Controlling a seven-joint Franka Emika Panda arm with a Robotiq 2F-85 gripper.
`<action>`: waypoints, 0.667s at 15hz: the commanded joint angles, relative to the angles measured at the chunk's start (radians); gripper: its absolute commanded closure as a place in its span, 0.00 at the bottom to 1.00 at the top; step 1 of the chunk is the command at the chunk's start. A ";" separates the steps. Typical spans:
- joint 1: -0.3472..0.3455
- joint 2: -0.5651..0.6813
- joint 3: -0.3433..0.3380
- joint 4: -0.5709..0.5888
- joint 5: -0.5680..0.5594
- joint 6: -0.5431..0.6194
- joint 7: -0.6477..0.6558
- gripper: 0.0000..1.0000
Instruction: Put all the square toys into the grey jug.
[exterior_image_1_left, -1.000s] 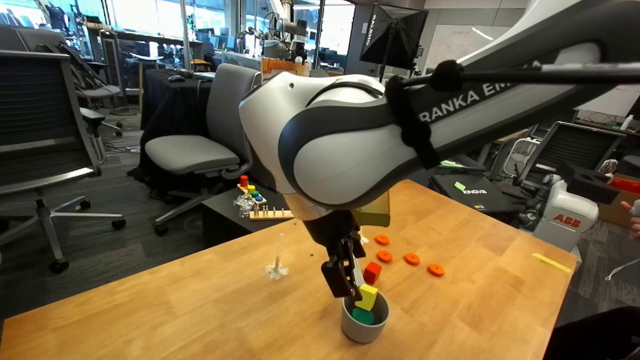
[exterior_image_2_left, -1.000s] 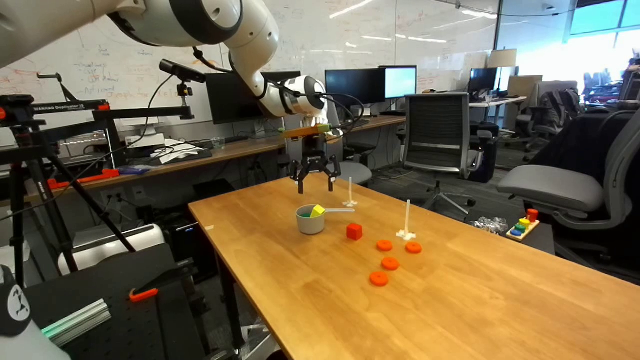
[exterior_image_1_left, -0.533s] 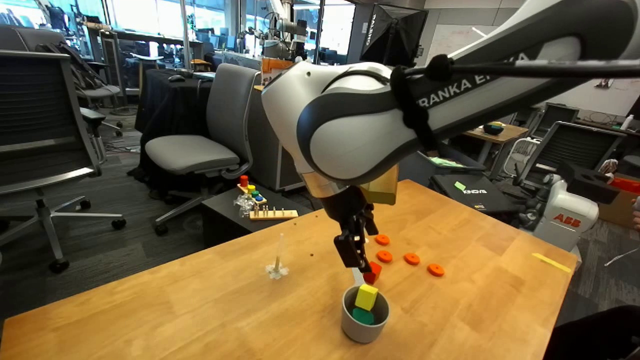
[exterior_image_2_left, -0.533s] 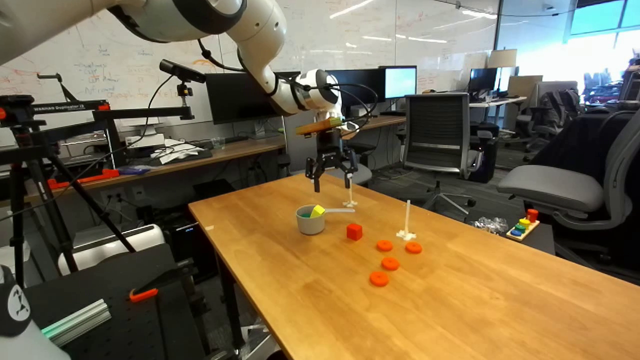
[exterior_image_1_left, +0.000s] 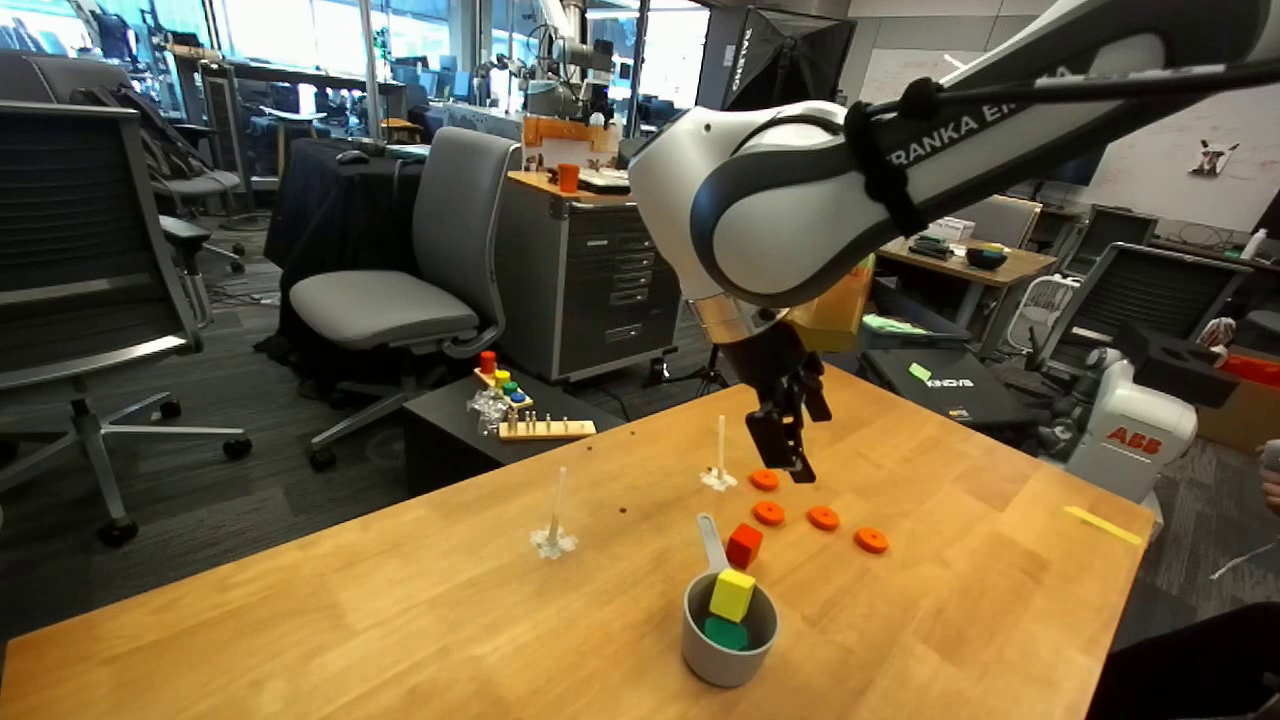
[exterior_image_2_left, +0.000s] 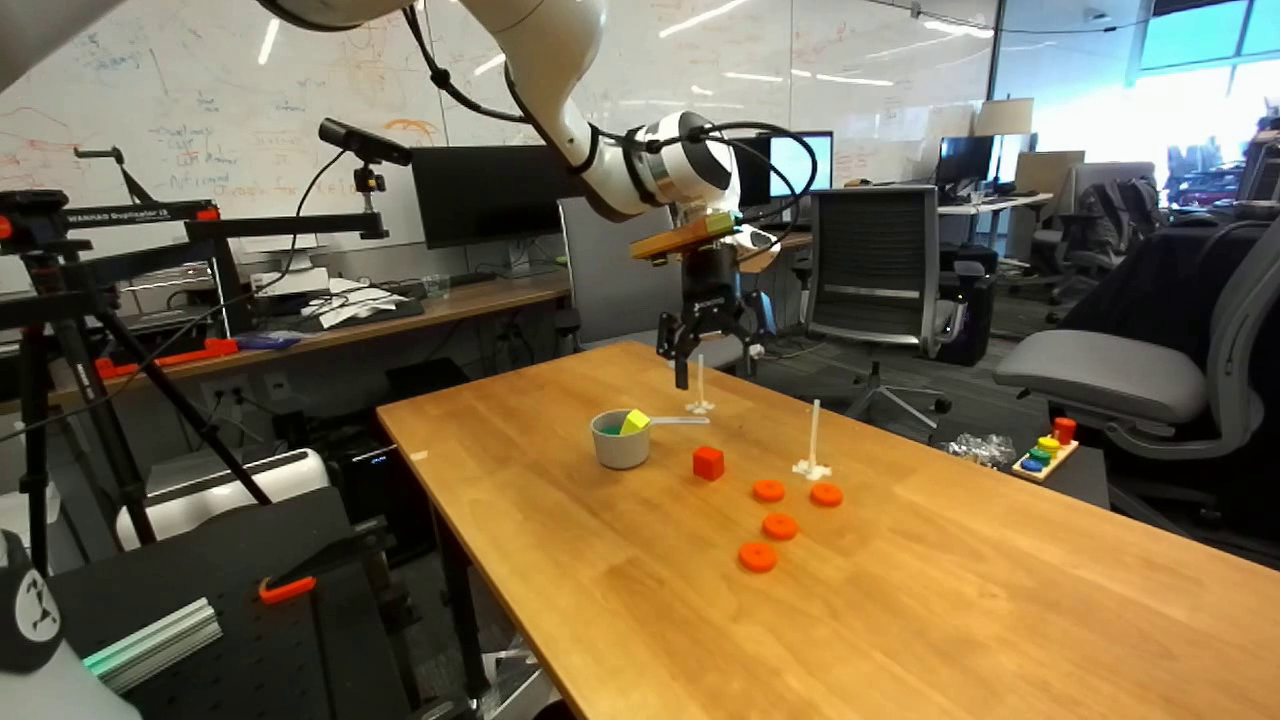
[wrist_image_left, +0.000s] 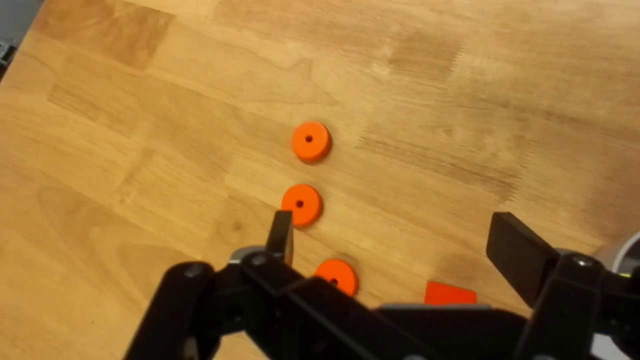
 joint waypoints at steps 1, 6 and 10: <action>-0.035 -0.011 0.012 -0.060 -0.005 0.044 0.032 0.00; -0.067 0.056 0.027 -0.048 0.041 0.182 0.069 0.00; -0.068 0.114 0.044 -0.013 0.080 0.248 0.057 0.00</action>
